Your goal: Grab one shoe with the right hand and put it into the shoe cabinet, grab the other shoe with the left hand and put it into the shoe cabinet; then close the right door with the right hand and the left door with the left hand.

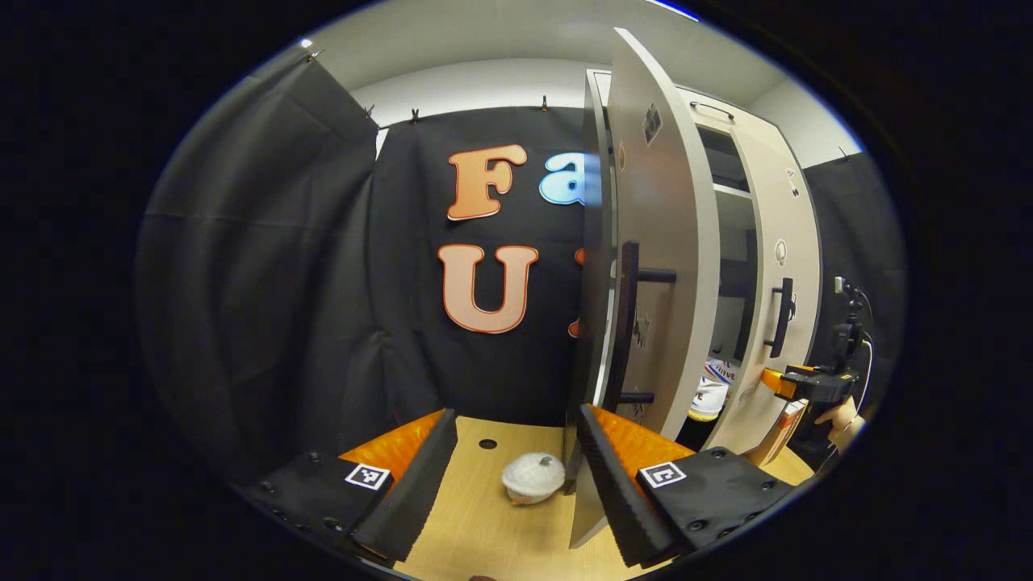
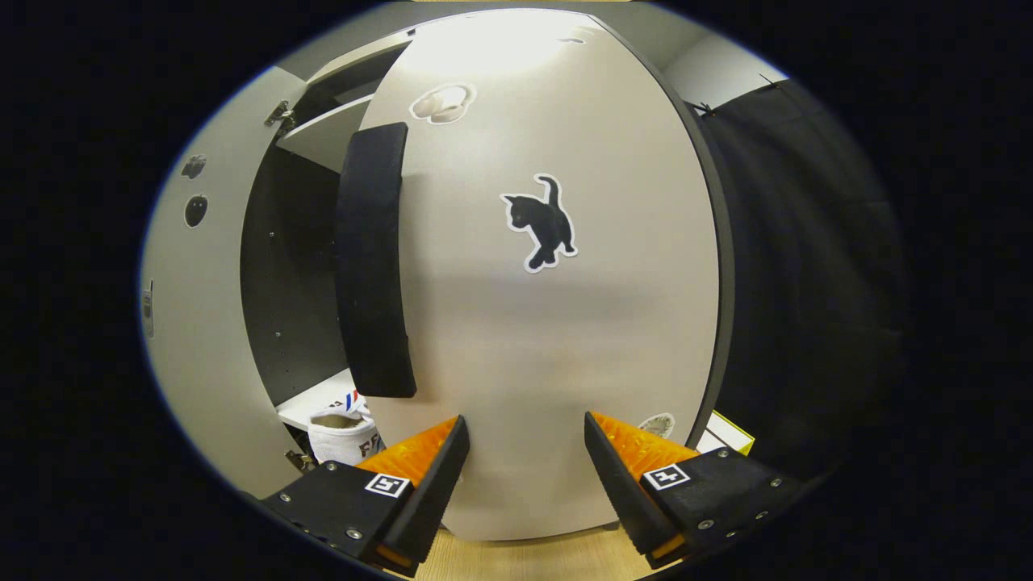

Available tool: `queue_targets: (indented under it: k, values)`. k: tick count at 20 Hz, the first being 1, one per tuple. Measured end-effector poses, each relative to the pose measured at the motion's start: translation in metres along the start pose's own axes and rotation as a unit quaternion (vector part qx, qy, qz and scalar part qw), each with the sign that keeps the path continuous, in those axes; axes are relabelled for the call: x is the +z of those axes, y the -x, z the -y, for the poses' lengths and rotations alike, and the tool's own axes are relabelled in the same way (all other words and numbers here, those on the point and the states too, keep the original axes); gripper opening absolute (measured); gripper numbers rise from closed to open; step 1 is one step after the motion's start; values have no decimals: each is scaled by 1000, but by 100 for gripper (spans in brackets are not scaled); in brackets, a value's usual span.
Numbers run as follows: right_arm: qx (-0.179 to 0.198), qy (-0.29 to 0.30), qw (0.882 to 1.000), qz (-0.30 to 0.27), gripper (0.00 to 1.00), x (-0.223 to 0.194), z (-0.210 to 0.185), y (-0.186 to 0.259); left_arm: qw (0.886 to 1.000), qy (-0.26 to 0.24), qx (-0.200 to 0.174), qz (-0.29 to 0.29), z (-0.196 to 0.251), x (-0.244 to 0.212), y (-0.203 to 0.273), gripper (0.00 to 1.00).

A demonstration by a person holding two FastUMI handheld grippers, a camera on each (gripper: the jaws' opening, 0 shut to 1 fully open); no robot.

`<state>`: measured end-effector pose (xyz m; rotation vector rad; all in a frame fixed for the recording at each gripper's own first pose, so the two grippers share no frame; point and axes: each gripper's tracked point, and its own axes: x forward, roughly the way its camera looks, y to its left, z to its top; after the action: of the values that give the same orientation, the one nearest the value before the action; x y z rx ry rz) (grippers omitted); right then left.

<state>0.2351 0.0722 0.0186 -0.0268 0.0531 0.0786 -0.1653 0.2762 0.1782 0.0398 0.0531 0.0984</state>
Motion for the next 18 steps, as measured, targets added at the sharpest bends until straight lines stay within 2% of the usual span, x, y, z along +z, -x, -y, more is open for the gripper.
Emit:
queue_targets:
  k: [4, 5, 6, 11, 18]
  values:
    - [-8, -1, 1000, -6, 90, -2, -1, -2, 1000, 7, -6, -2, -6, -17, -8, 97]
    - [-10, -2, 1000, -6, 90, -2, -1, 0, 1000, 8, -6, -5, -8, -23, -13, 94]
    - [-13, -1, 1000, -6, 90, -1, 1, 1, 1000, 10, -8, -10, -9, -27, -18, 99]
    - [-25, -2, 1000, 0, 91, 3, 8, 15, 999, 12, -33, -25, 1, -47, -38, 97]
    - [-34, 1, 999, 10, 91, 11, 19, 49, 997, 6, -70, -23, 24, -49, -43, 99]
